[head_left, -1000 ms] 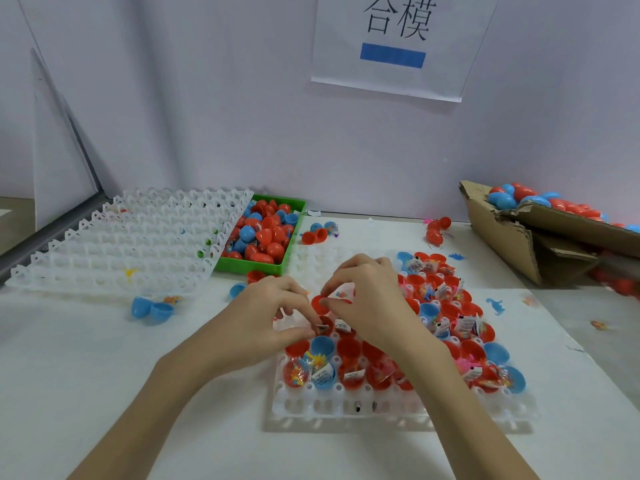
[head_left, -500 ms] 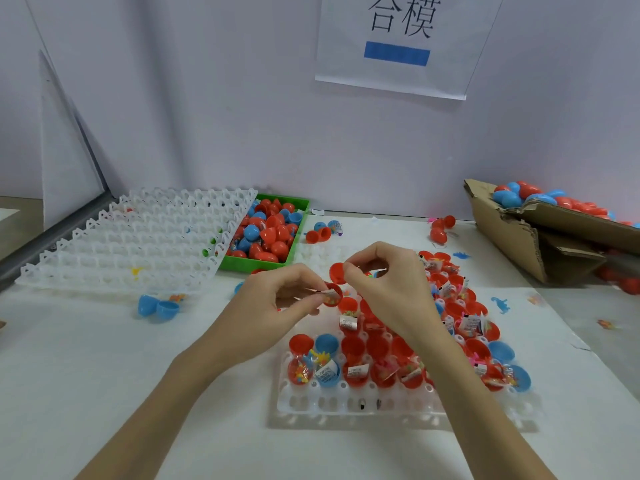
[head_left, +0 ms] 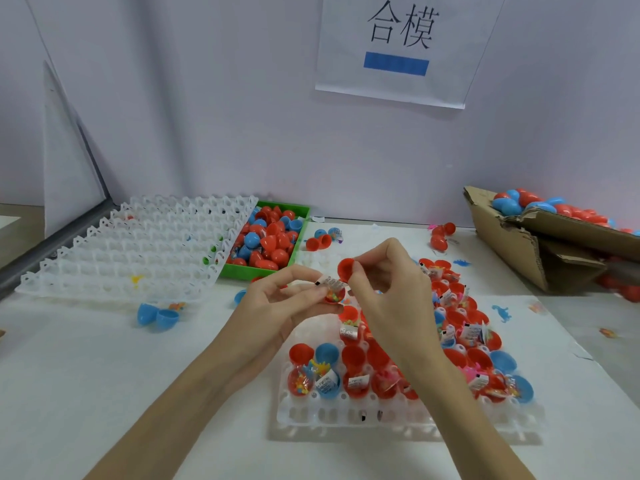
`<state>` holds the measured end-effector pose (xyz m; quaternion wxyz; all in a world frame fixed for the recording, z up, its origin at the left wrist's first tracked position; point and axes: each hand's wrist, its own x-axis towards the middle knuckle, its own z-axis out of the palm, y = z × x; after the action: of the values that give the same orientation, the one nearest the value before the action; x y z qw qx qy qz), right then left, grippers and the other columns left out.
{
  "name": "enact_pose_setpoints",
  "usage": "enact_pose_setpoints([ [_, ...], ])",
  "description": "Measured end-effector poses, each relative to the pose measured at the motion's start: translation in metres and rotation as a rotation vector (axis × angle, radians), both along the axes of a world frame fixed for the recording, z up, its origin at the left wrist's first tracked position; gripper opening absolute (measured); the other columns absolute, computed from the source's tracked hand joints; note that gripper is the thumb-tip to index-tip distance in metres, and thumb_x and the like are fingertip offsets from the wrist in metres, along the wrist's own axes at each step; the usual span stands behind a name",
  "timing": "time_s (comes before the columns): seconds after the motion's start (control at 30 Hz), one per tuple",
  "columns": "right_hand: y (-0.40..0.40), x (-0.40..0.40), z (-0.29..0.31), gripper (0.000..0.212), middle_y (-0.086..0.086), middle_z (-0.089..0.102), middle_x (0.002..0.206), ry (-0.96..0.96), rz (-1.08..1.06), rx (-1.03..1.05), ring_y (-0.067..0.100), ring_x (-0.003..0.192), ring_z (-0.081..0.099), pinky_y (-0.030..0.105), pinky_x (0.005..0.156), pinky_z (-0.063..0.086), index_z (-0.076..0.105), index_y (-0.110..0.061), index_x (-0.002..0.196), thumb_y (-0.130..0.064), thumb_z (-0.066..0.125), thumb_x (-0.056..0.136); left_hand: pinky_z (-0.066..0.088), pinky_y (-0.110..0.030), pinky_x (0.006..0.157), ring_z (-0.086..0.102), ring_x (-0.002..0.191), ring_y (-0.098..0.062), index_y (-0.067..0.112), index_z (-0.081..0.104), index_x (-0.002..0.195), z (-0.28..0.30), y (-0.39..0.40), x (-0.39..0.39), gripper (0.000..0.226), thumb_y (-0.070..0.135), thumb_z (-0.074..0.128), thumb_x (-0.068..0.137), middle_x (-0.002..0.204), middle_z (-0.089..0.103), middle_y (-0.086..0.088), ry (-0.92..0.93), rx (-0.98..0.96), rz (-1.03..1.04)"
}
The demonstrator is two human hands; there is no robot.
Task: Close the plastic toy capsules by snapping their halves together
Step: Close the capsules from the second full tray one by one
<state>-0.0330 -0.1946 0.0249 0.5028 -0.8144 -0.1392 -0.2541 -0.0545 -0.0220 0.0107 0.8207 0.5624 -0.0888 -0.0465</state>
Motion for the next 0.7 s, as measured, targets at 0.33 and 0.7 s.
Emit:
enact_pose_setpoints([
  [0.33,0.0,-0.006,0.001,0.014,-0.006,0.071,0.107,-0.097,0.282,-0.024,0.014,0.103,0.07,0.024,0.086,0.059,0.072,-0.017,0.106,-0.007,0.069,0.095,0.063,-0.028,0.081,0.076,0.087,-0.027,0.001,0.08,0.104,0.003,0.014,0.006,0.029,0.013,0.077,0.078,0.107,0.077,-0.023,0.168,-0.074,0.118],
  [0.7,0.002,-0.006,-0.007,0.024,-0.009,0.073,0.112,0.07,0.255,0.024,0.007,0.106,0.069,0.024,0.091,0.058,0.073,-0.02,0.119,-0.012,0.068,0.097,0.056,-0.013,0.077,0.078,0.085,-0.02,0.019,0.083,0.102,0.003,0.007,0.0,0.017,0.029,0.073,0.093,0.093,0.081,-0.004,-0.078,0.325,0.257],
])
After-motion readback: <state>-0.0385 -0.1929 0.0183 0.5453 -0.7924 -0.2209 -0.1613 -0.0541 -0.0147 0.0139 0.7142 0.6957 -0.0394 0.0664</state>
